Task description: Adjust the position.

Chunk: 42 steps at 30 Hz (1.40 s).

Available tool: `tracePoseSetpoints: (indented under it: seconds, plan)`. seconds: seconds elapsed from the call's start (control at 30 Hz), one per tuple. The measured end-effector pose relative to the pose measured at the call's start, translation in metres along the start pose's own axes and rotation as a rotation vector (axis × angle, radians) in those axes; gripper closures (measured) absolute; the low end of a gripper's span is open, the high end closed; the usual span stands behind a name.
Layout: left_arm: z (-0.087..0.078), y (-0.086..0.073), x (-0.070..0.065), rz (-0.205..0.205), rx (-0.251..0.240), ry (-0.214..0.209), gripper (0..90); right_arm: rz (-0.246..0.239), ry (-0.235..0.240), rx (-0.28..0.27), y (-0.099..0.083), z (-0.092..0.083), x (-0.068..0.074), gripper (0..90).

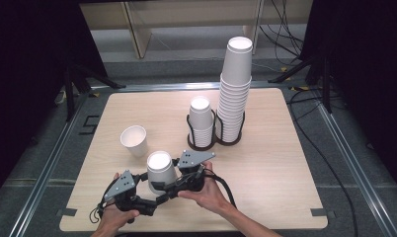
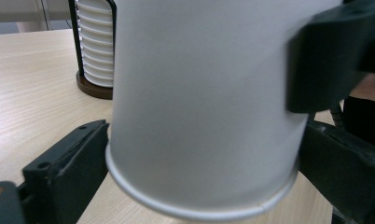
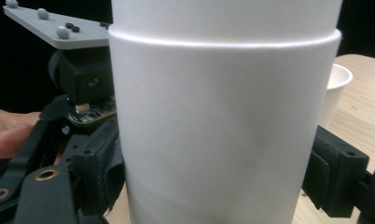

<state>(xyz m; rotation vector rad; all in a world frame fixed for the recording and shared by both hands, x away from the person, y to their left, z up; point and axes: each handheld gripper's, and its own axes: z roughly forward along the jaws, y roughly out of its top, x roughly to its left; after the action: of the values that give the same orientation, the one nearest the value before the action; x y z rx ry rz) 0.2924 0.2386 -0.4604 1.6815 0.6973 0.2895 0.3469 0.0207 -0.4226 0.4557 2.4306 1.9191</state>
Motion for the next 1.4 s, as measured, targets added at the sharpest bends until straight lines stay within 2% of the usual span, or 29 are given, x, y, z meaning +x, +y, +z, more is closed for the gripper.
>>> tracePoseSetpoints:
  seconds: [0.07, 0.1, 0.13, 0.17, 0.2, 0.23, 0.33, 0.4, 0.47, 0.5, 0.53, 0.63, 0.7, 0.77, 0.8, 0.9, 0.97, 1.0, 1.03, 1.07, 1.13, 1.17, 1.23, 1.27, 1.3, 1.37, 1.4]
  plan:
    - [-0.002, 0.001, -0.001, 0.013, 0.018, 0.013, 1.6, -0.019, 0.004, -0.005, 0.001, 0.001, 0.002, 19.8]
    - [-0.001, 0.001, -0.002, 0.009, 0.009, 0.013, 1.5, -0.007, 0.012, -0.005, 0.001, 0.002, 0.004, 19.8]
    - [-0.001, 0.001, -0.002, 0.018, -0.001, 0.006, 1.3, -0.023, 0.017, -0.018, 0.001, 0.004, 0.004, 19.8]
    - [-0.001, 0.001, -0.002, 0.023, 0.003, 0.006, 1.2, -0.010, 0.019, -0.006, 0.001, 0.004, 0.006, 19.8]
    - [-0.002, 0.001, -0.003, 0.033, 0.019, 0.015, 1.3, -0.027, 0.023, -0.011, 0.001, 0.005, 0.006, 19.8]
    - [-0.002, 0.001, -0.003, 0.039, 0.014, 0.013, 1.2, -0.013, 0.025, -0.003, 0.001, 0.005, 0.008, 19.8]
    - [-0.001, 0.000, -0.004, 0.052, -0.009, 0.001, 1.2, -0.026, 0.026, -0.008, 0.001, 0.007, 0.008, 19.8]
    - [-0.002, 0.001, -0.004, 0.062, 0.006, 0.010, 1.5, -0.024, 0.027, -0.007, 0.001, 0.007, 0.008, 19.8]
    - [-0.001, 0.001, -0.003, 0.059, -0.005, 0.001, 2.5, -0.017, 0.038, -0.020, 0.000, 0.007, 0.007, 19.7]
    - [-0.001, 0.001, -0.003, 0.063, -0.002, 0.004, 3.0, -0.015, 0.031, -0.007, 0.000, 0.006, 0.007, 19.5]
    - [-0.003, 0.001, -0.004, 0.068, 0.019, 0.017, 3.2, -0.018, 0.033, -0.007, 0.000, 0.006, 0.007, 19.4]
    - [-0.004, 0.002, -0.004, 0.070, 0.018, 0.016, 4.8, -0.015, 0.040, -0.014, 0.000, 0.006, 0.007, 18.7]
    - [-0.003, 0.002, -0.004, 0.078, 0.000, 0.010, 6.4, 0.008, 0.045, 0.001, 0.001, 0.005, 0.007, 17.6]
    - [-0.005, 0.003, -0.004, 0.095, 0.021, 0.017, 8.0, 0.001, 0.057, -0.022, 0.001, 0.006, 0.005, 16.6]
    - [-0.005, 0.004, -0.004, 0.101, 0.026, 0.016, 8.7, 0.001, 0.045, -0.005, 0.002, 0.004, 0.004, 16.0]
    - [-0.004, 0.003, -0.004, 0.107, 0.015, 0.003, 10.2, 0.016, 0.055, 0.033, 0.004, 0.003, 0.004, 15.0]
    - [-0.005, 0.004, -0.005, 0.117, 0.028, 0.012, 11.0, -0.008, 0.054, 0.044, 0.006, 0.003, 0.003, 14.7]
    - [-0.005, 0.004, -0.005, 0.117, 0.029, 0.013, 11.2, 0.001, 0.054, 0.048, 0.007, 0.002, 0.005, 14.7]
    - [-0.004, 0.003, -0.005, 0.125, 0.017, 0.003, 11.5, -0.019, 0.052, 0.060, 0.009, 0.001, 0.004, 14.6]
    - [-0.006, 0.004, -0.005, 0.133, 0.042, 0.014, 11.6, -0.029, 0.053, 0.071, 0.011, 0.000, 0.005, 14.6]
    - [-0.004, 0.003, -0.005, 0.140, 0.035, 0.006, 12.1, -0.055, 0.048, 0.069, 0.016, -0.004, 0.005, 15.1]
    - [-0.005, 0.003, -0.005, 0.151, 0.061, 0.013, 12.2, -0.055, 0.049, 0.068, 0.018, -0.005, 0.005, 15.1]
    - [-0.003, 0.002, -0.006, 0.164, 0.064, 0.004, 12.5, -0.061, 0.059, 0.070, 0.024, -0.009, 0.004, 15.1]
    - [-0.004, 0.003, -0.006, 0.183, 0.095, 0.017, 12.6, -0.048, 0.055, 0.072, 0.027, -0.012, 0.005, 15.1]
    - [-0.003, 0.003, -0.006, 0.184, 0.097, 0.019, 12.8, -0.068, 0.054, 0.065, 0.030, -0.014, 0.003, 15.1]
    - [-0.002, 0.002, -0.007, 0.192, 0.115, 0.021, 13.0, -0.073, 0.051, 0.055, 0.035, -0.018, 0.003, 15.1]
    - [-0.001, 0.001, -0.006, 0.201, 0.109, 0.014, 13.0, -0.078, 0.056, 0.056, 0.038, -0.021, 0.002, 15.1]
